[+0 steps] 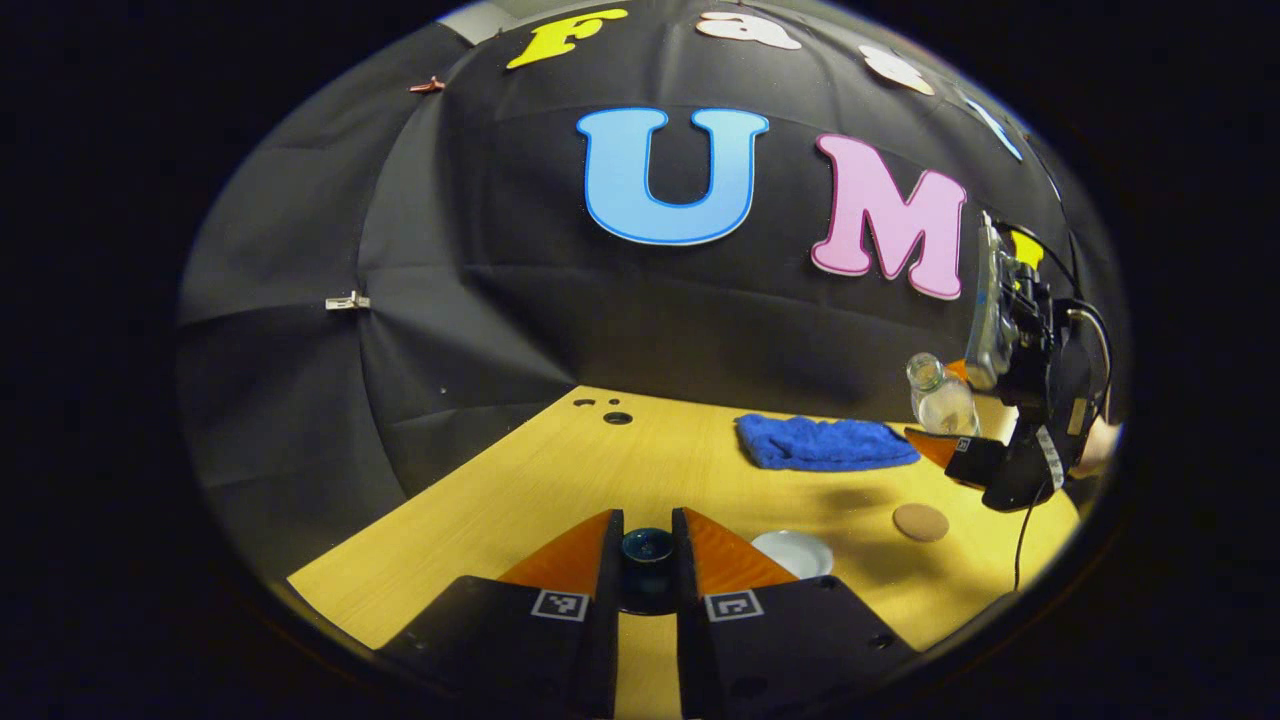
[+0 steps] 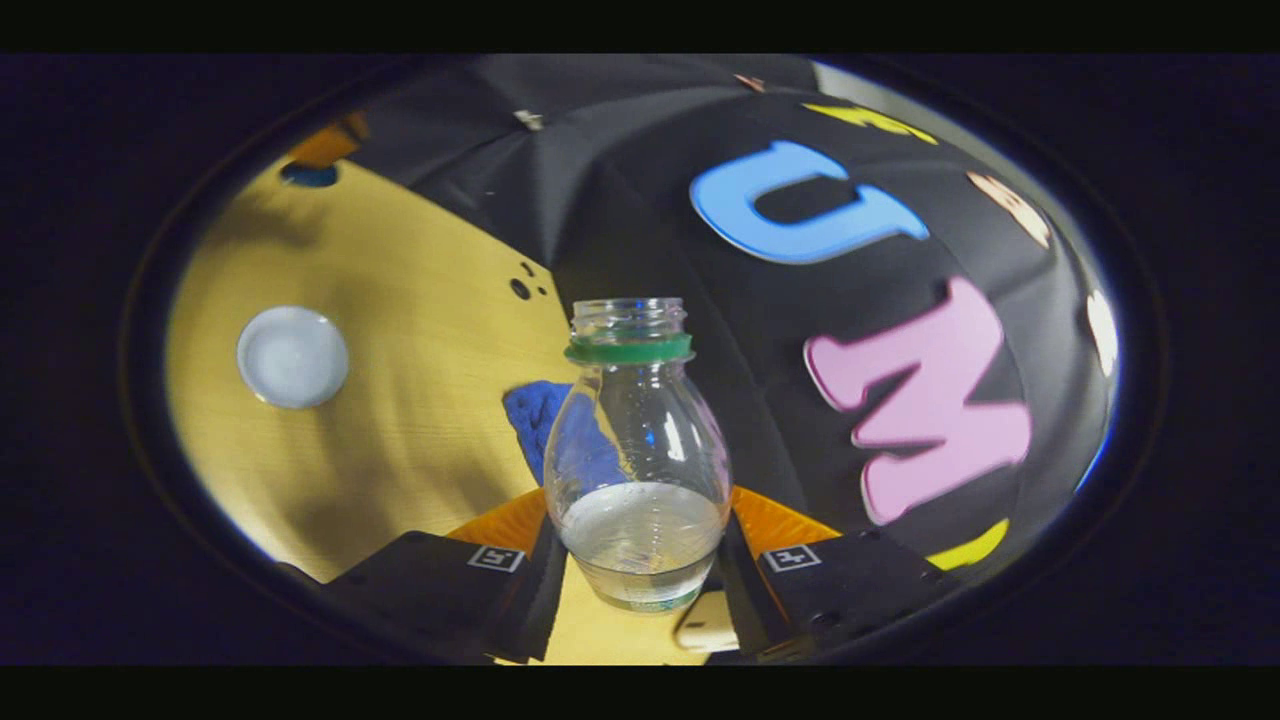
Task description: Open the teacup lid with one hand, grasp the water bottle and pour water into the teacup with the other hand; after pouring, place the water bottle on the coaster and then close the teacup lid.
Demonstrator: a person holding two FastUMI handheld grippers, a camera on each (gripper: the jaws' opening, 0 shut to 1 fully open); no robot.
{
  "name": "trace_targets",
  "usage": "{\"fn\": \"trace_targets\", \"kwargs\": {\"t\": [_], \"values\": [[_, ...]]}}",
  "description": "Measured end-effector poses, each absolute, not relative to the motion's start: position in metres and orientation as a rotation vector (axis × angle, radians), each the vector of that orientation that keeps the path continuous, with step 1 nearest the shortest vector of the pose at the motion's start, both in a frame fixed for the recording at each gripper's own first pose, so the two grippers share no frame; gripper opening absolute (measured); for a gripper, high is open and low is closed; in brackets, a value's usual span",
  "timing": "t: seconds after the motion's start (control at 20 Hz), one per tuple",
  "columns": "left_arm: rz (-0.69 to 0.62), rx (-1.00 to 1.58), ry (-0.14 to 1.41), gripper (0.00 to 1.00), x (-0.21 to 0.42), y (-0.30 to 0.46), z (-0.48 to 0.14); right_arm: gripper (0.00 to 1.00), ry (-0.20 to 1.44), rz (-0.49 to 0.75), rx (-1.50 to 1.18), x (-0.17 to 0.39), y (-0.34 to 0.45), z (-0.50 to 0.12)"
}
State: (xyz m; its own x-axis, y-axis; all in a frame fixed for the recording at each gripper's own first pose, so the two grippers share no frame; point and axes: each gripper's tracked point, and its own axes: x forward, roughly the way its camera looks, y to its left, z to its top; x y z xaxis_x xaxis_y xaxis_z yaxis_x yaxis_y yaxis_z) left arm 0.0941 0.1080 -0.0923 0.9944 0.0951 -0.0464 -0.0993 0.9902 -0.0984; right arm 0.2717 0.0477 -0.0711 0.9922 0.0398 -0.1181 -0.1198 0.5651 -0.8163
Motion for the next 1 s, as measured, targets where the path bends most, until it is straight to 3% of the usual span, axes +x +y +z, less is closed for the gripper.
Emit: {"fn": "trace_targets", "kwargs": {"t": [0.1, 0.25, 0.45, 0.5, 1.0], "values": [[0.103, -0.119, 0.022, 0.24, 0.096, 0.104, -0.082, 0.71, 0.154, 0.069, -0.770, 0.273, 0.024, -0.068], [0.125, -0.088, -0.006, 0.28, 0.099, 0.103, -0.070, 0.71, 0.207, 0.076, -0.474, 0.271, -0.003, -0.075], [0.137, -0.115, -0.010, 0.24, 0.105, 0.100, -0.074, 0.71, 0.193, 0.119, -0.159, 0.276, -0.011, -0.082], [0.138, -0.124, -0.008, 0.28, 0.106, 0.098, -0.076, 0.71, 0.176, 0.124, -0.126, 0.276, -0.014, -0.082], [0.153, -0.062, 0.023, 0.28, 0.100, 0.096, -0.102, 0.74, 0.106, 0.086, -0.051, 0.278, -0.020, -0.125]]}}
